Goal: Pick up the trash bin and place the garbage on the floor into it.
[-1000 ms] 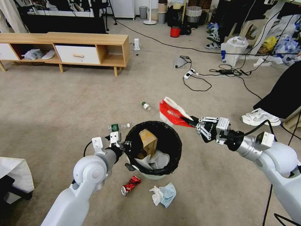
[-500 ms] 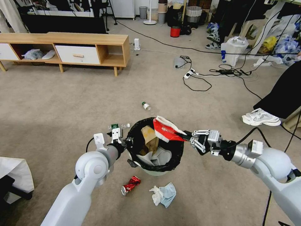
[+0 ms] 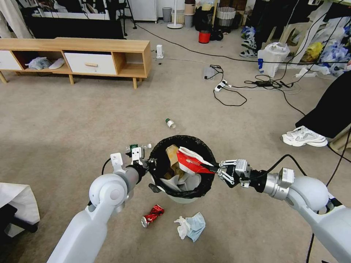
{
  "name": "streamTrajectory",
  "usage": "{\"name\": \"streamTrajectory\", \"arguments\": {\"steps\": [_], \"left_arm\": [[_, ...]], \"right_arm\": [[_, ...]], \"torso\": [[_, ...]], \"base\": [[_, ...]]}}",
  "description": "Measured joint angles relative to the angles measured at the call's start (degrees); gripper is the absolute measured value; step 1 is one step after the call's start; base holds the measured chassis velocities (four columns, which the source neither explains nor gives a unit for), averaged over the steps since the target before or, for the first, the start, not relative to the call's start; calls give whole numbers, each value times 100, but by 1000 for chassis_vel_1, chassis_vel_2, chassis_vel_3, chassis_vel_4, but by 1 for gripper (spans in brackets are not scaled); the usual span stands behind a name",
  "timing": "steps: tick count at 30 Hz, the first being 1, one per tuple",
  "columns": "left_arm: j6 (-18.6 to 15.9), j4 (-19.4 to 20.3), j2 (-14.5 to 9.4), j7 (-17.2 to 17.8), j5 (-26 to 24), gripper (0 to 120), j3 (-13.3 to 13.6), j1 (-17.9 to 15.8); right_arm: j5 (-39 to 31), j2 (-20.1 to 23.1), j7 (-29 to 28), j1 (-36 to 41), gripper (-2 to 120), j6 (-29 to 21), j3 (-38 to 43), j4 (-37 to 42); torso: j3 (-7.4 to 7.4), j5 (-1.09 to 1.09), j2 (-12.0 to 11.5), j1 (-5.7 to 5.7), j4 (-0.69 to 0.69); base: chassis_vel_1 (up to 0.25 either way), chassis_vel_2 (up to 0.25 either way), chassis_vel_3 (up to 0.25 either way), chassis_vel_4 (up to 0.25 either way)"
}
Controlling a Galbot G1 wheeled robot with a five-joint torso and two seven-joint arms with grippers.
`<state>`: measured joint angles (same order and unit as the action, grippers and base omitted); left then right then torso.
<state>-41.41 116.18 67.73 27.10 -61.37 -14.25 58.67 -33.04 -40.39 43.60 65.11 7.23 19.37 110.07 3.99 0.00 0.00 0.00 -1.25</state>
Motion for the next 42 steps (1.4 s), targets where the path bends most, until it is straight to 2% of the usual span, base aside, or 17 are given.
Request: {"name": "streamTrajectory", "arguments": {"steps": [5,9,11,13,15,17,18,19,20,21,23,25,26,27,30,32,42], "left_arm": [[0,-3,8,-1,1,3,7,7],[0,-12,27,-2,9,3,11,13],[0,-12,40,-5,22,3,13,36],[0,-13,41,-5,23,3,13,38],[0,-11,51,-6,38,3,13,57],[0,-9,52,-6,39,3,13,58],[0,4,53,-7,42,3,10,60],[0,12,52,-7,43,3,7,59],[0,12,52,-7,43,3,7,59],[0,17,49,-7,42,3,4,59],[0,17,48,-7,43,3,3,59],[0,17,47,-11,45,3,-3,55],[0,17,47,-11,45,3,-3,55],[0,15,51,-19,46,3,-5,51],[0,9,52,-23,47,3,-8,50],[1,1,47,-29,47,3,-24,50],[4,-21,52,-32,36,3,-91,44]], "right_arm": [[-12,-16,-94,-59,1,0,-65,-22],[-24,-33,-162,-85,9,0,-84,-27],[-25,-36,-187,-85,19,0,-84,-27],[-25,-36,-188,-85,20,0,-84,-27],[-26,-30,-192,-70,36,4,-63,-14],[-26,-29,-192,-69,37,5,-58,-10],[-27,-28,-196,-65,45,12,-41,-4],[-29,-30,-206,-62,50,15,-28,-2],[-29,-30,-206,-62,50,15,-28,-2],[-31,-33,-229,-61,57,18,-23,-2],[-32,-33,-235,-61,58,19,-22,-2],[-32,-41,-254,-61,72,26,-21,-18],[-32,-41,-254,-61,72,26,-21,-18],[-32,-58,-264,-65,80,27,-25,-28],[-32,-71,-273,-71,85,27,-35,-30],[-34,-104,-286,-107,97,29,-59,-52],[-155,-179,-293,-190,100,40,127,31]], "torso": [[0,0,0,0,0],[0,0,0,0,0],[0,0,0,0,0],[0,-1,0,0,0],[0,0,0,0,0],[0,0,0,0,0],[0,0,0,0,0],[0,0,0,0,0],[0,0,0,0,0],[0,0,0,0,0],[0,0,0,0,0],[0,0,0,0,0],[0,0,0,0,0],[0,0,0,0,0],[0,0,0,0,0],[0,0,0,0,0],[0,0,0,0,0]], "base": [[0,0,0,0],[0,0,0,0],[0,0,0,0],[0,0,0,0],[0,0,0,0],[0,0,0,0],[0,0,0,0],[0,0,0,0],[0,0,0,0],[0,0,0,0],[0,0,0,0],[0,0,0,0],[0,0,0,0],[0,0,0,0],[0,0,0,0],[0,0,0,0],[0,0,0,0]]}}
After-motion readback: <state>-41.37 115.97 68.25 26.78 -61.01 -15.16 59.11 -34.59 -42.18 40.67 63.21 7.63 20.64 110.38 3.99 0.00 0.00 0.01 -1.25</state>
